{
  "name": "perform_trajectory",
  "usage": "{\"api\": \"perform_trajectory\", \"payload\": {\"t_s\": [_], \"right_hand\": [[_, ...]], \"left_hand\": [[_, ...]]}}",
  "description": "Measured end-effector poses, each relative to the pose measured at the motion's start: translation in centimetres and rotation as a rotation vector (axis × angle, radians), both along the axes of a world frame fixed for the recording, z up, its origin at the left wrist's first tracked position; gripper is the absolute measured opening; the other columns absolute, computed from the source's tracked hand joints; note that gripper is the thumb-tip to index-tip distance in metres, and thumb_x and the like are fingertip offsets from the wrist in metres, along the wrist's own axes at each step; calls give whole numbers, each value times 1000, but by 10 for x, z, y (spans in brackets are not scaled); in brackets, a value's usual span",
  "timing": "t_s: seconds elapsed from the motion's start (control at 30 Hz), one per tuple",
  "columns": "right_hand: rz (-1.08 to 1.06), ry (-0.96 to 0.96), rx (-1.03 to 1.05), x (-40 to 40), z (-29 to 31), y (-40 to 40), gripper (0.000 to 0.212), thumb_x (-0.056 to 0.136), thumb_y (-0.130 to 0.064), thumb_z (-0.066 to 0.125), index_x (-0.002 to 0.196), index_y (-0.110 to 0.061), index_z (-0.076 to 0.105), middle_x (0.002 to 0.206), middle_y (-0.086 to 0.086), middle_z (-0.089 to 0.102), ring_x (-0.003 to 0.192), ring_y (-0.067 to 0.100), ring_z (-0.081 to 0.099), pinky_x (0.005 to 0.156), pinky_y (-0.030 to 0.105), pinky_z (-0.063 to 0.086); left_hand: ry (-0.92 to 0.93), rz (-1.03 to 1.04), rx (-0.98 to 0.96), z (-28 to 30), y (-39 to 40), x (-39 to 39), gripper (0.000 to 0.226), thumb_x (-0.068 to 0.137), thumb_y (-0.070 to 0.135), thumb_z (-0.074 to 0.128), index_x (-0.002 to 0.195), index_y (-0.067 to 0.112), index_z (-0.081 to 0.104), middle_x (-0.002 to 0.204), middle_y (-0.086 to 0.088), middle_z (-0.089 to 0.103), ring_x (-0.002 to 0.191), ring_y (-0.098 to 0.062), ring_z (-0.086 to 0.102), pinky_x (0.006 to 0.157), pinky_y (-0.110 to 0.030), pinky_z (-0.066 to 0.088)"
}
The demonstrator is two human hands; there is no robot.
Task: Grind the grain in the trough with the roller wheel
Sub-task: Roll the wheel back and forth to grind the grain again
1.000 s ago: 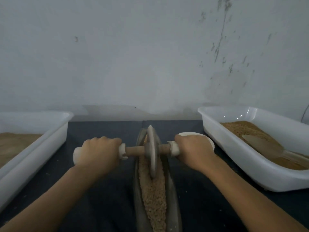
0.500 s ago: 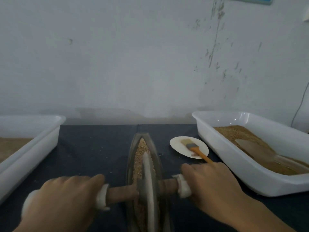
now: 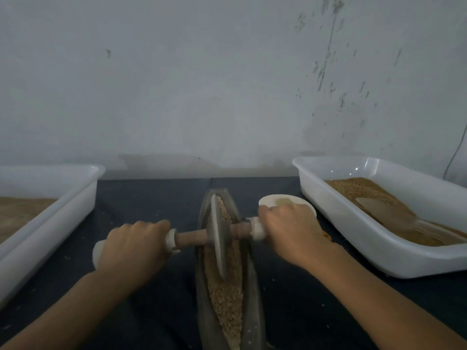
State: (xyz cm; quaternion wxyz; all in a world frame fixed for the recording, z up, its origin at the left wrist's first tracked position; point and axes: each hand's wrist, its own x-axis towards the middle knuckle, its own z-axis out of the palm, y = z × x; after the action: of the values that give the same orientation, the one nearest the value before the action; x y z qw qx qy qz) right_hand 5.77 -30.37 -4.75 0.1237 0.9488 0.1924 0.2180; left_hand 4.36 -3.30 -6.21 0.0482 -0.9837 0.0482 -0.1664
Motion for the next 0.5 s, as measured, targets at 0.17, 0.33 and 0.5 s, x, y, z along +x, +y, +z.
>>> {"api": "perform_trajectory", "payload": {"t_s": [0.17,0.33,0.5], "right_hand": [[76,-23,34,-66,5,-15,51,36,-43,85,70,-30,48,51,-6,53,39,9,43,33,20,27],[-5,143,48,-48,1,-10,38,74,-47,68,80,-33,32,73,-8,56,64,11,50,49,25,33],[-60,17,113,20,-12,0,31,81,-37,62,81,-29,32,71,-5,54,66,18,54,52,30,32]], "left_hand": [[96,-58,21,5,12,-58,39,70,75,38,92,42,36,80,16,53,80,-2,55,67,-25,40],[100,-16,88,11,3,-50,39,73,73,42,92,41,35,77,14,49,80,-6,56,65,-27,35],[-106,14,81,1,-3,16,22,84,47,56,82,34,39,70,12,46,63,-9,46,57,-27,33]]}}
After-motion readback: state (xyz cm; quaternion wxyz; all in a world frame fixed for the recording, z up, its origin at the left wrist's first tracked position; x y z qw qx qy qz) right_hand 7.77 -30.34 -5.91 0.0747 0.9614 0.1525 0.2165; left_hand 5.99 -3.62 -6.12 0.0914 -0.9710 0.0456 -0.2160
